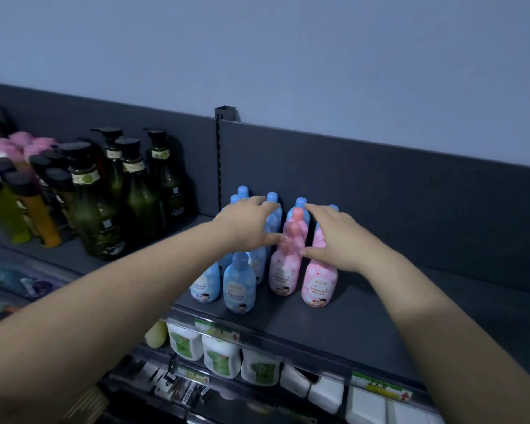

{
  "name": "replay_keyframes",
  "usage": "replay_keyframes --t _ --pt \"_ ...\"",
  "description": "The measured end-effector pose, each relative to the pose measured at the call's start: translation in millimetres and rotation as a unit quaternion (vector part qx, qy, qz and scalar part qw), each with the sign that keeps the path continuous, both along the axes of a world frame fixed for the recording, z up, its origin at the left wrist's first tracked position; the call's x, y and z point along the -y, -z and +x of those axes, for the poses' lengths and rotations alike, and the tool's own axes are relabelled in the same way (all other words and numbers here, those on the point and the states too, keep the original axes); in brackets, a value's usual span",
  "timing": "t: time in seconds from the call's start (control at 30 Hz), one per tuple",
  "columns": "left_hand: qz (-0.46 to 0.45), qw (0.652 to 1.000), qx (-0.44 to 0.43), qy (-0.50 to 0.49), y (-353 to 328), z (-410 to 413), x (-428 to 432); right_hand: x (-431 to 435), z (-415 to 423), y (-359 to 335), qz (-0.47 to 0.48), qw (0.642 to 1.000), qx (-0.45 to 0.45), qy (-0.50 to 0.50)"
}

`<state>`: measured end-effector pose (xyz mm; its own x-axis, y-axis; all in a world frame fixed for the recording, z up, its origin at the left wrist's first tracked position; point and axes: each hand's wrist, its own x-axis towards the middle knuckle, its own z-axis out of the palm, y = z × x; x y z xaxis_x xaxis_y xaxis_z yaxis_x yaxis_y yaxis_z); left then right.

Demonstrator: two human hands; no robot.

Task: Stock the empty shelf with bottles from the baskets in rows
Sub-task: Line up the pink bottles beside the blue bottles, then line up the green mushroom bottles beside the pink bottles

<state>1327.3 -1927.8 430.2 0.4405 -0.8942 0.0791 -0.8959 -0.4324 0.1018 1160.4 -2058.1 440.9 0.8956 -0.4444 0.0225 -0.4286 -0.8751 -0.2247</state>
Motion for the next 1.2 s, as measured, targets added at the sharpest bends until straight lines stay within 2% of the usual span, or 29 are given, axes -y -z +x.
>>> replay_keyframes --t 0.23,0.47,0.6,0.77,0.97,1.2 --pt "-0.006 0.996 0.026 -0.088 -1.7 8.0 -47.6 -15.6 36.2 -5.8 -0.072 0.996 -0.028 -0.054" --pt "0.018 0.980 0.041 -0.193 3.3 16.7 -128.2 -59.9 73.9 -14.0 -0.134 0.978 -0.032 -0.155" --pt "0.048 0.966 0.025 -0.252 9.1 24.0 -176.6 -99.0 96.0 -11.4 -0.142 0.966 -0.027 -0.213" --pt "0.035 0.956 0.019 -0.289 19.3 22.2 -219.7 -134.5 112.6 -5.8 -0.155 0.954 -0.033 -0.254" --pt "0.021 0.938 0.020 -0.344 28.2 23.7 -301.6 -208.2 147.1 -0.5 -0.149 0.937 -0.042 -0.313" --pt "0.032 0.906 -0.010 -0.421 47.7 17.4 -434.5 -334.7 182.6 18.1 -0.148 0.910 -0.039 -0.385"
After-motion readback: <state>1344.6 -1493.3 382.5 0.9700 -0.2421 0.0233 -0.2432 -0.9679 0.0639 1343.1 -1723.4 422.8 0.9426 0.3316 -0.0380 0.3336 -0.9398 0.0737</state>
